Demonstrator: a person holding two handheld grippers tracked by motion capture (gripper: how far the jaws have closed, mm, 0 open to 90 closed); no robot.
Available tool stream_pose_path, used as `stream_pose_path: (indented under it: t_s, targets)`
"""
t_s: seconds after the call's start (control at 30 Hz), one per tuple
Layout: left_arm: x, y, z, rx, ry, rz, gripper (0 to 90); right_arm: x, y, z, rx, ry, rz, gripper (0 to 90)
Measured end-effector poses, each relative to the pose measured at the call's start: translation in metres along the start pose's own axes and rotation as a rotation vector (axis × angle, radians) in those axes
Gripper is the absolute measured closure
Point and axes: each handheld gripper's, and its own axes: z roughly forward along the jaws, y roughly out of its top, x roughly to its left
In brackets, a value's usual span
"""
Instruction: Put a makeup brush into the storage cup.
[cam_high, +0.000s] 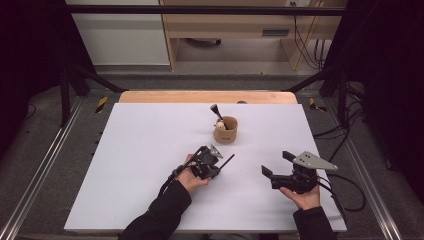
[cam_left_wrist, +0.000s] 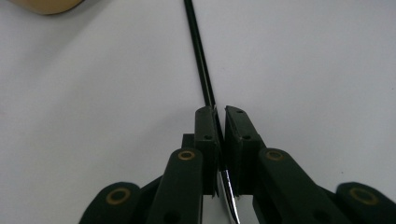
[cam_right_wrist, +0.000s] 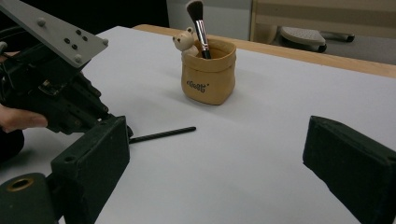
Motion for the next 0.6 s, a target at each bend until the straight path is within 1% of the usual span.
stream_pose_path:
  t_s: [0.3, 0.4, 0.47, 0.5, 0.57, 0.6]
  targets:
    - [-0.0002, 0.0005, -0.0002, 0.005, -0.001, 0.015, 84.6, 0.0000, -0.0002, 0.0004, 0.000, 0.001, -0.003, 7.7]
    - [0.0000, 0.0023, -0.0014, 0.012, -0.011, 0.018, 81.0, -0.0001, 0.0000, -0.0001, 0.000, 0.000, 0.000, 7.8]
    - [-0.0001, 0.0035, -0.0021, 0.012, -0.008, 0.021, 78.6, -0.0001, 0.0001, -0.0002, -0.001, 0.000, 0.001, 7.7]
    - [0.0001, 0.0066, -0.0034, 0.026, -0.012, 0.031, 77.1, -0.0002, 0.0001, -0.0002, -0.001, 0.000, 0.000, 7.7]
    - [-0.0003, 0.0082, -0.0036, 0.029, -0.008, 0.035, 75.4, -0.0002, 0.0002, -0.0002, -0.001, 0.000, 0.001, 7.8]
    - [-0.0005, 0.0099, -0.0034, 0.040, -0.006, 0.041, 75.4, -0.0002, 0.0002, -0.0002, -0.001, 0.000, 0.001, 7.8]
